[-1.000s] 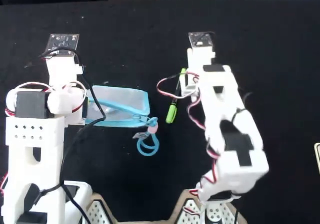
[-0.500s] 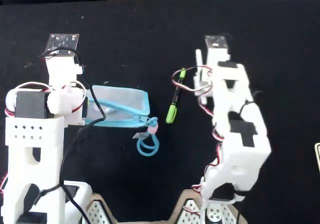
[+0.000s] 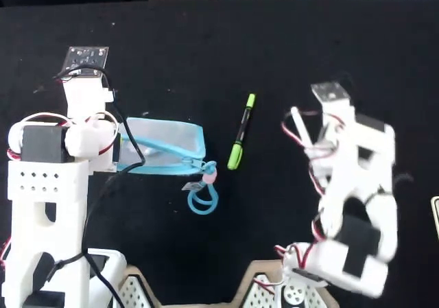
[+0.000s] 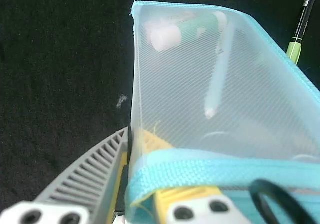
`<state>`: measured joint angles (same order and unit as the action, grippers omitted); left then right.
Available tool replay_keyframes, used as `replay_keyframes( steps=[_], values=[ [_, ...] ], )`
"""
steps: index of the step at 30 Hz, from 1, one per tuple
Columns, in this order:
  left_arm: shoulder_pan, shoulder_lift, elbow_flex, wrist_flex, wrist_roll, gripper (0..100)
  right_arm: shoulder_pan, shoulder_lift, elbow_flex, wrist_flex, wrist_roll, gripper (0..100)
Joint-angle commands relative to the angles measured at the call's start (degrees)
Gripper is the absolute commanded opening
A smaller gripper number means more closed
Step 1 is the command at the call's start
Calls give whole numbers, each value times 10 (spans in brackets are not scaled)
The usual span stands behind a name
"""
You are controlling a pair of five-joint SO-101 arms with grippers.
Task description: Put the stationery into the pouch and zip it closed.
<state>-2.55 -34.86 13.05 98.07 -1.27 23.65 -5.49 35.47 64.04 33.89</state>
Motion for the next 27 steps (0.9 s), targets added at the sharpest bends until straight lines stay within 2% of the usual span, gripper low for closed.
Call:
replay_keyframes(
  steps=[1, 7, 10, 12, 15, 18, 23, 27],
  values=[
    [7, -2, 13, -7, 0, 30, 63, -101, 62, -23, 87, 34],
    [7, -2, 13, -7, 0, 30, 90, -124, 96, -22, 117, 200],
    [7, -2, 12, -7, 0, 30, 69, -128, 74, -21, 103, 204],
    [7, -2, 12, -7, 0, 30, 40, -124, 41, -7, 62, 204],
    [7, -2, 12, -7, 0, 30, -34, -124, -16, 21, 0, 204],
    [7, -2, 13, -7, 0, 30, -102, -124, -51, 6, -42, 204],
    [7, -2, 13, -4, 0, 30, -133, -107, -51, -91, -51, 204],
    [7, -2, 13, -4, 0, 30, -132, -30, -65, -108, -33, 189]
  ],
)
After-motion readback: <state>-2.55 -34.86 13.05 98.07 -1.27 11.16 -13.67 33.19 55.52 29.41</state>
